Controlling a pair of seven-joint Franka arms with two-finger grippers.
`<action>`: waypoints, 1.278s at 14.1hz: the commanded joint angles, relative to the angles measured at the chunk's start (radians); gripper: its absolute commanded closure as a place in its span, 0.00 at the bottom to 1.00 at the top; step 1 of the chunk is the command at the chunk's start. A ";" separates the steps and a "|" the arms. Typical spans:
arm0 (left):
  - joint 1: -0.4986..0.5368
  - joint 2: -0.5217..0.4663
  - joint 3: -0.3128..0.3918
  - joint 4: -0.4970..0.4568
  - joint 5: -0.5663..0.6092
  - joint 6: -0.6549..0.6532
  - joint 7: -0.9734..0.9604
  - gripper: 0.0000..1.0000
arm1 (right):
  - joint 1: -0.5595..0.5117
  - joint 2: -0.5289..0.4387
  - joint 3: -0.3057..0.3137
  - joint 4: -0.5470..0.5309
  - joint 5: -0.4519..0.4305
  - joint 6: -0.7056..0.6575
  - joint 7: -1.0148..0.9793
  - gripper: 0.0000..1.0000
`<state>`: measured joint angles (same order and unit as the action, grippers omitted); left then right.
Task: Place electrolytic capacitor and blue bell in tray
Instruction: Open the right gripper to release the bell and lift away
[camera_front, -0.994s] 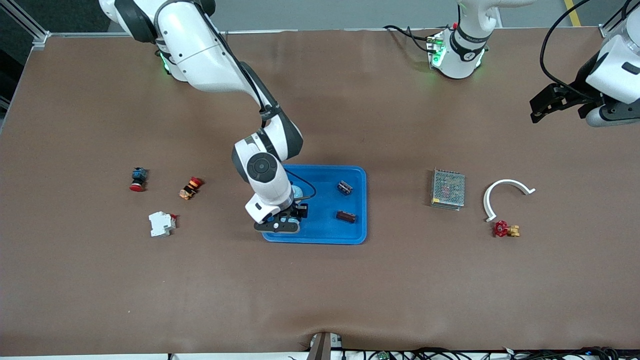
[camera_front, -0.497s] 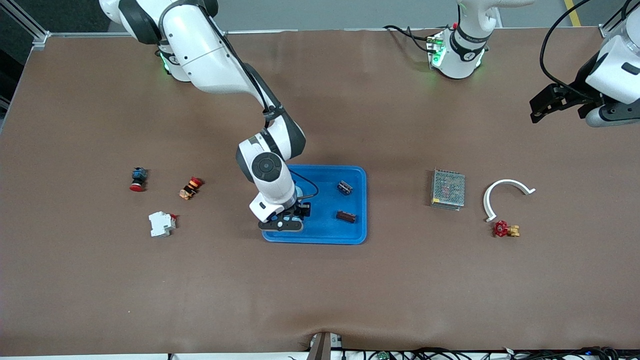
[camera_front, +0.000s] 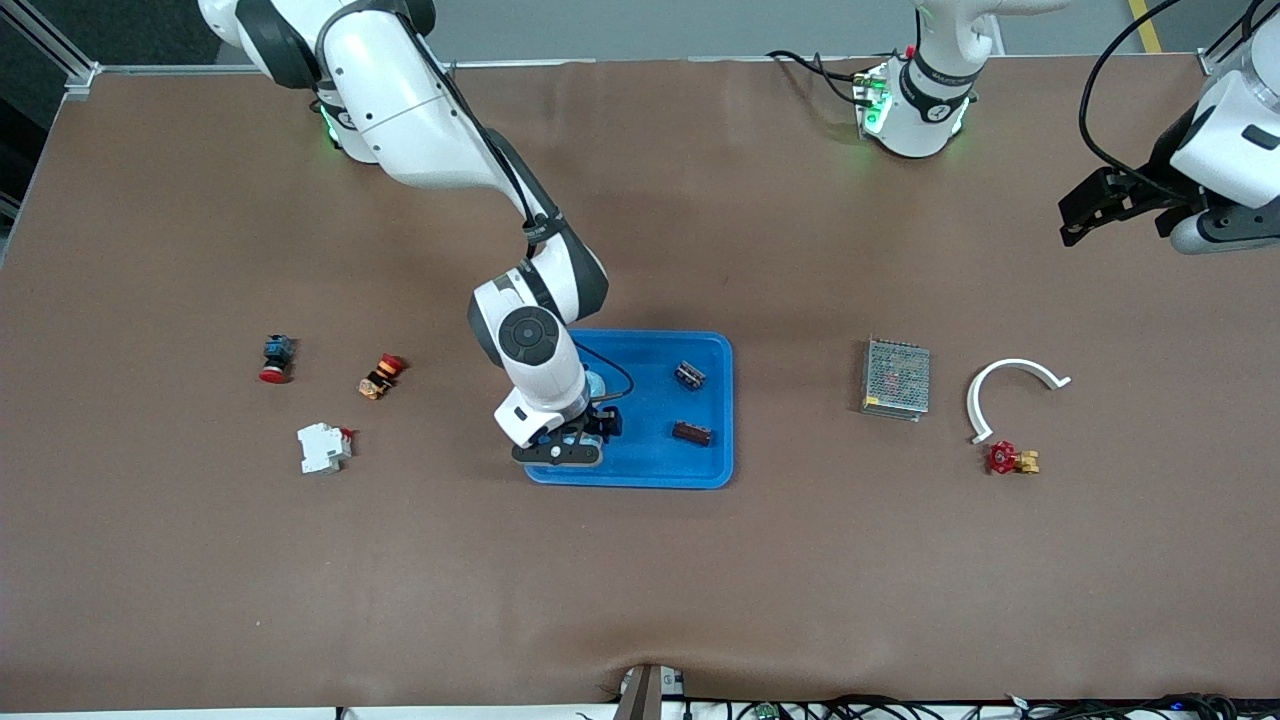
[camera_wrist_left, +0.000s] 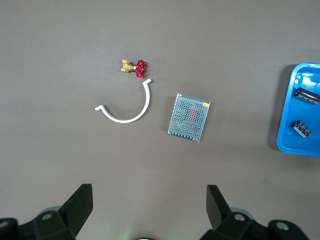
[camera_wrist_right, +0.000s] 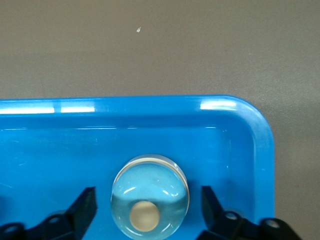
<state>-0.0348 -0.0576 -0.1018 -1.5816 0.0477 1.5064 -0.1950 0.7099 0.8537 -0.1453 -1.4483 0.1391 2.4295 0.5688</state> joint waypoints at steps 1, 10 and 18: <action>-0.002 -0.019 0.002 -0.015 -0.005 0.000 0.023 0.00 | -0.007 -0.019 0.003 0.013 -0.006 -0.012 -0.010 0.00; 0.003 -0.019 -0.010 -0.009 -0.011 -0.014 0.014 0.00 | -0.015 -0.457 0.001 0.000 -0.004 -0.593 -0.044 0.00; 0.007 -0.016 -0.007 0.017 -0.020 -0.014 0.008 0.00 | -0.056 -0.761 -0.005 -0.004 -0.007 -0.969 -0.056 0.00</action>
<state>-0.0338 -0.0602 -0.1095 -1.5740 0.0465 1.5020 -0.1949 0.6767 0.1773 -0.1592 -1.4069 0.1386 1.5140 0.5316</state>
